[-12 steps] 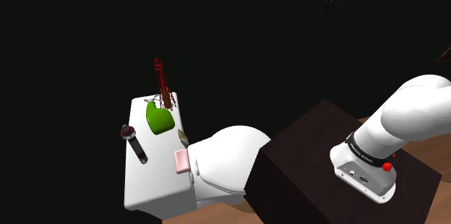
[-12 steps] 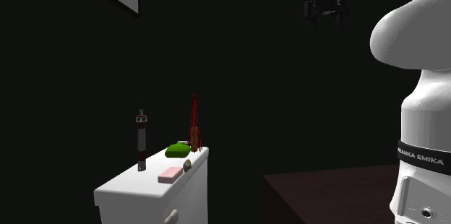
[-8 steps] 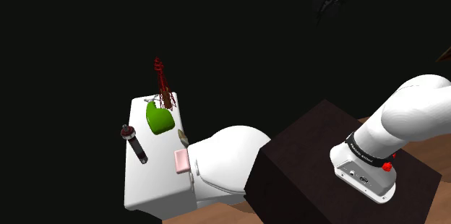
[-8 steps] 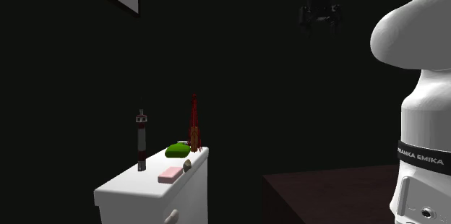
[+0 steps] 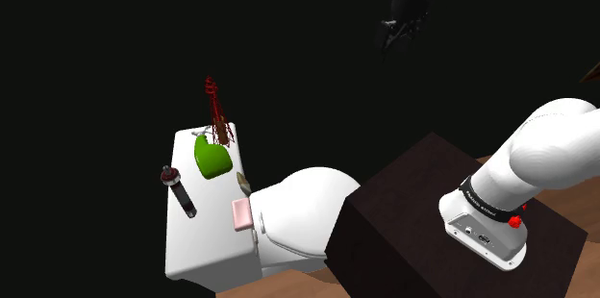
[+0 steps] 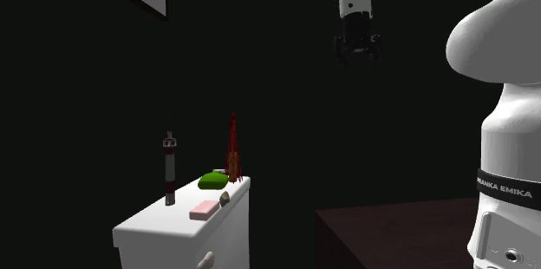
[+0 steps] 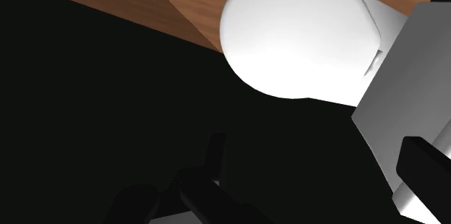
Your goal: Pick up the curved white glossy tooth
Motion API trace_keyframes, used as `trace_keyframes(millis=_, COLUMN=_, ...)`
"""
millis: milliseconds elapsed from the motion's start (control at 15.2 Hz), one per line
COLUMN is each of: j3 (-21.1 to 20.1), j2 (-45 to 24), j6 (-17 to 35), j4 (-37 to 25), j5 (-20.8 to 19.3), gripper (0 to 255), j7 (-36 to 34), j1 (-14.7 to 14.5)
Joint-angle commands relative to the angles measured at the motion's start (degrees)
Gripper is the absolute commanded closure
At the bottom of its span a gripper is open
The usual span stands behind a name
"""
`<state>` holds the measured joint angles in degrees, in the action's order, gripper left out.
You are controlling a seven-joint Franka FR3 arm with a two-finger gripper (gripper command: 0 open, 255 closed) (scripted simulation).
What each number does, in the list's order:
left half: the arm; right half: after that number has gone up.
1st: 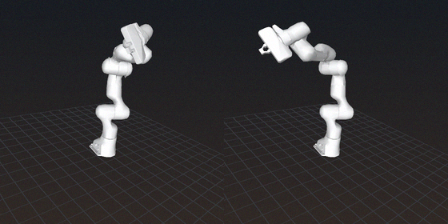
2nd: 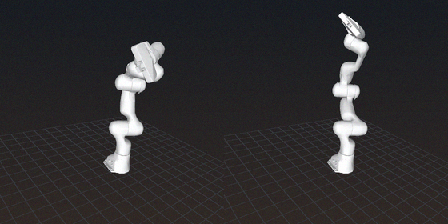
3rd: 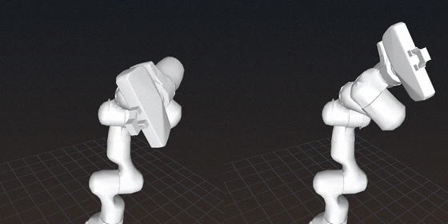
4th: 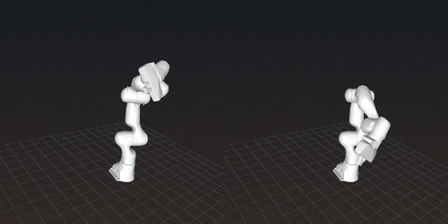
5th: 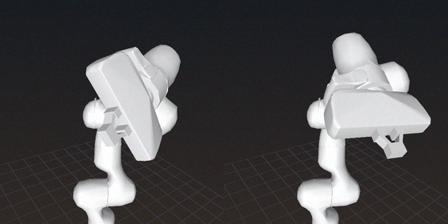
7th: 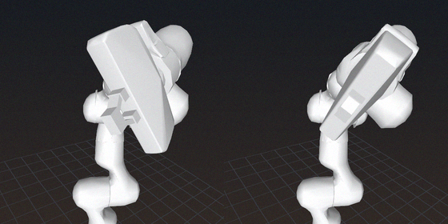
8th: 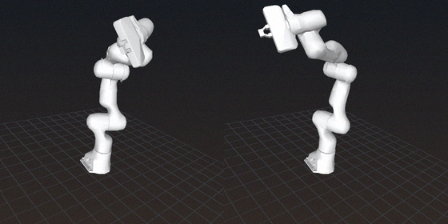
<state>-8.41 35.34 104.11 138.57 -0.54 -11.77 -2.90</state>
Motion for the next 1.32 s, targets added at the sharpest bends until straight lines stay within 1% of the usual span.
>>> trace_keyframes(millis=0, j3=-1.3, j2=-2.1, j6=3.3, j4=1.3, j5=1.0, gripper=0, j7=-1.6, j1=-0.7)
trace_keyframes(millis=330, j3=-4.8, j2=-9.2, j6=11.1, j4=2.3, j5=3.0, gripper=0, j7=-5.5, j1=-2.1)
trace_keyframes(millis=660, j3=-8.3, j2=-17.7, j6=18.7, j4=1.4, j5=3.7, gripper=0, j7=-9.6, j1=-3.2)
trace_keyframes(millis=990, j3=-11.5, j2=-27.4, j6=25.6, j4=-1.3, j5=2.6, gripper=0, j7=-14.3, j1=-4.0)
trace_keyframes(millis=1254, j3=-13.4, j2=-35.9, j6=30.2, j4=-4.7, j5=0.1, gripper=0, j7=-18.7, j1=-5.0)
